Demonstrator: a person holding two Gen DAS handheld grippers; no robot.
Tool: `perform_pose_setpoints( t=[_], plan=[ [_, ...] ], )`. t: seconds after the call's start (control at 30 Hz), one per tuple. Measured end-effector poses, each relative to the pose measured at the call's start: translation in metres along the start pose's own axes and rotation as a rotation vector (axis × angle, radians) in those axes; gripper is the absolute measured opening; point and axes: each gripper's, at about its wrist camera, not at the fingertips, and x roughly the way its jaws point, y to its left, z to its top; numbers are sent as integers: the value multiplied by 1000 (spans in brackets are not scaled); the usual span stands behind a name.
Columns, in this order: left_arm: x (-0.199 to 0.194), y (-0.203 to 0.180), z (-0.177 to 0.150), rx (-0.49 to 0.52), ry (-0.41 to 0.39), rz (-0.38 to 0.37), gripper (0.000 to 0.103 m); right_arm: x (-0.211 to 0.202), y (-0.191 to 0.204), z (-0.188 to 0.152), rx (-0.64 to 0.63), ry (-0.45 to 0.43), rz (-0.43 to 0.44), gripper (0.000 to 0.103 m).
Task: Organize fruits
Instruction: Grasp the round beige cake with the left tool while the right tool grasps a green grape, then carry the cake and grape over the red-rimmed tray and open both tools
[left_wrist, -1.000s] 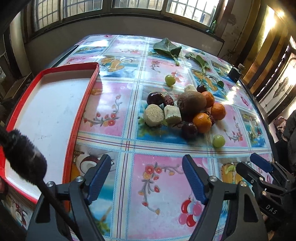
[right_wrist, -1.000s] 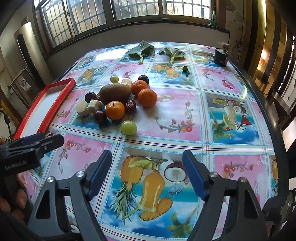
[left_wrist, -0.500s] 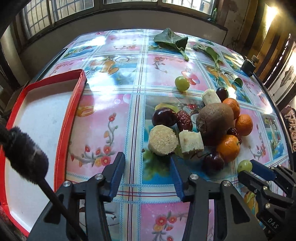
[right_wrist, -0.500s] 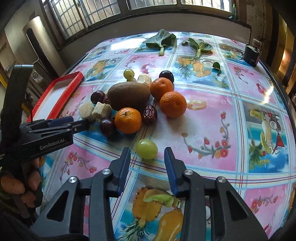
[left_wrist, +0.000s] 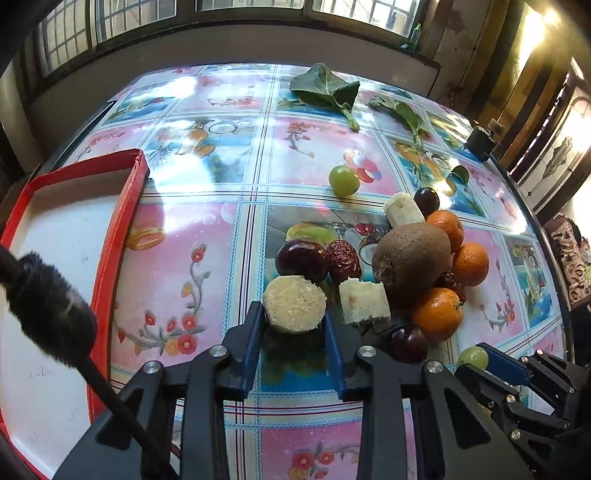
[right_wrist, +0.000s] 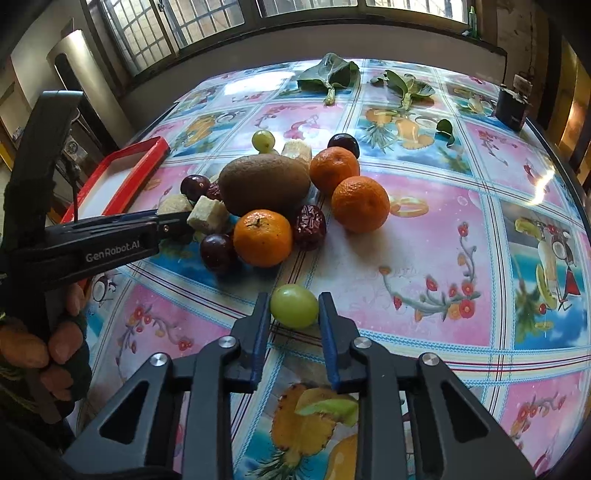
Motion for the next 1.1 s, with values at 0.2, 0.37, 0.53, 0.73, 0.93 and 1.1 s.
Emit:
perform_pose_setpoints(
  t=[0.2, 0.37, 0.53, 0.73, 0.93, 1.1],
  plan=[
    [-27, 4, -21, -25, -20, -10, 31, -13, -4, -13, 37, -4, 30, 27],
    [-61, 9, -43, -36, -60, 9, 31, -28, 6, -22, 29, -19, 46, 27],
    [-95, 28, -56, -60, -107, 18, 31, -35, 26, -27, 0, -27, 63, 28],
    [-124, 68, -65, -114, -145, 77, 31, -40, 62, -20, -51, -31, 123, 28],
    [-128, 120, -69, -196, -139, 182, 31, -36, 130, 0, -126, -29, 308, 28],
    [-118, 154, -75, -261, -113, 218, 31, -10, 198, 17, -230, -13, 376, 28]
  ],
)
